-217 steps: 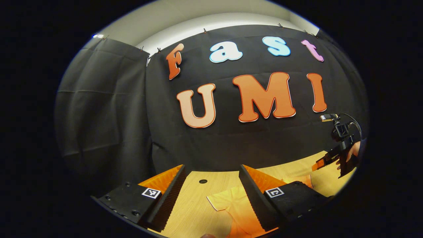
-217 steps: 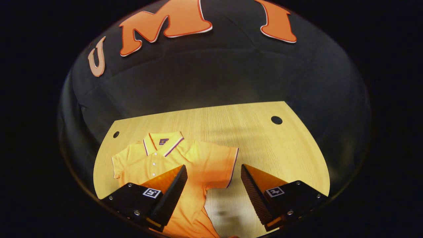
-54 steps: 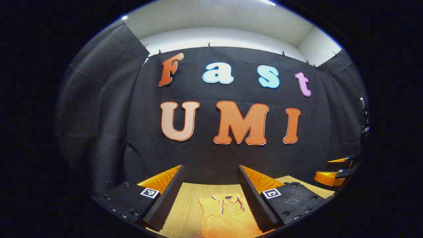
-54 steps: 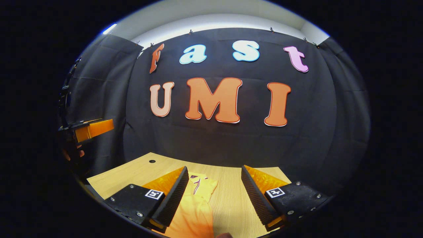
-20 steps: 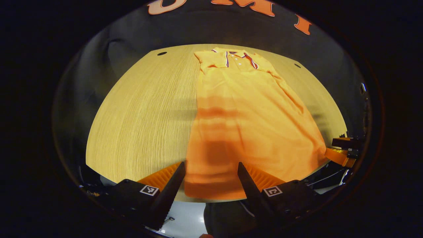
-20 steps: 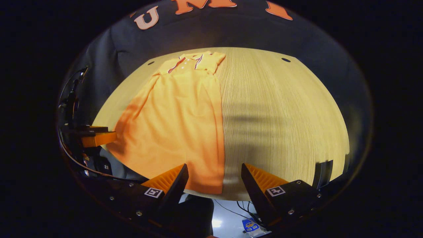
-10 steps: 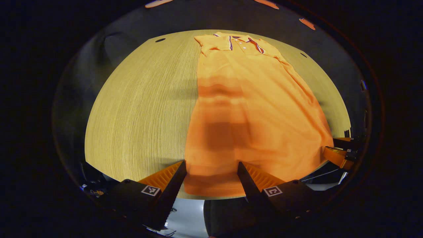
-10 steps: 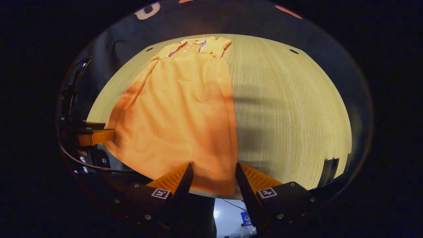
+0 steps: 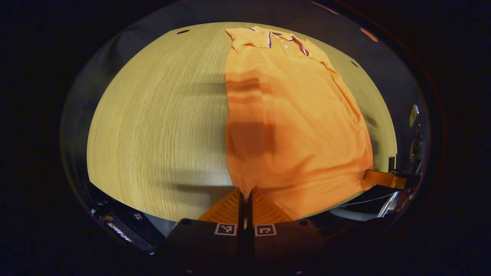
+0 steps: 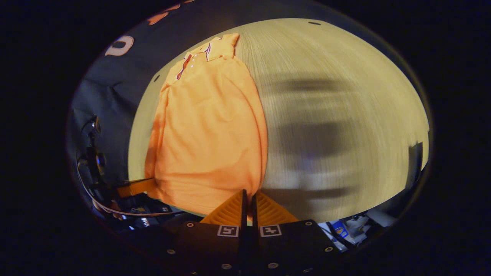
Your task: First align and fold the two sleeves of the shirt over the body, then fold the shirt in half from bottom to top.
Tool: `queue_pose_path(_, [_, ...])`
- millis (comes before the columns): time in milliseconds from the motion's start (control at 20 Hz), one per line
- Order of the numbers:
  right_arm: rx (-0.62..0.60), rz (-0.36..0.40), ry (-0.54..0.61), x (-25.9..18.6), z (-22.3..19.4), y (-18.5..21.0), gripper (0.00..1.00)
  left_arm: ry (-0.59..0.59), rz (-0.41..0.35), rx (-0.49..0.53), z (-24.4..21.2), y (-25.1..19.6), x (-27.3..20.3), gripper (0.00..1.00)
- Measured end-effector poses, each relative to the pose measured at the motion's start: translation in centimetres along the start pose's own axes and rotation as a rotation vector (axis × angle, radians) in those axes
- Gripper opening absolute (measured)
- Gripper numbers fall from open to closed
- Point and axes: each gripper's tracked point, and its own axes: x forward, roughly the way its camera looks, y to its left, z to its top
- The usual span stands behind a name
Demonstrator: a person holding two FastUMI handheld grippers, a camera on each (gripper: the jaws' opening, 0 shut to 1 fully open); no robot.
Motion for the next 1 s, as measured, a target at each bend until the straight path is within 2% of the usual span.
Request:
queue_pose_path(100, [0.005,0.064,-0.032,-0.8,0.8,1.3,0.05,-0.028,-0.022,-0.027,0.9,0.1,-0.7,0.03])
queue_pose_path(250, [0.025,0.09,-0.081,-1.8,2.6,1.9,0.05,-0.069,-0.074,-0.079,2.5,-0.4,-2.5,0.03])
queue_pose_path(400, [0.058,0.151,-0.112,-3.1,4.5,3.0,0.05,-0.124,-0.114,-0.064,5.2,-1.4,-4.1,0.03])
queue_pose_path(700, [0.067,0.198,-0.207,-5.2,10.5,4.9,0.05,-0.216,-0.162,-0.026,10.8,-2.6,-7.2,0.03])
queue_pose_path(1000, [0.067,0.207,-0.283,-6.7,16.1,7.0,0.05,-0.267,-0.212,-0.006,17.3,-3.0,-8.5,0.03])
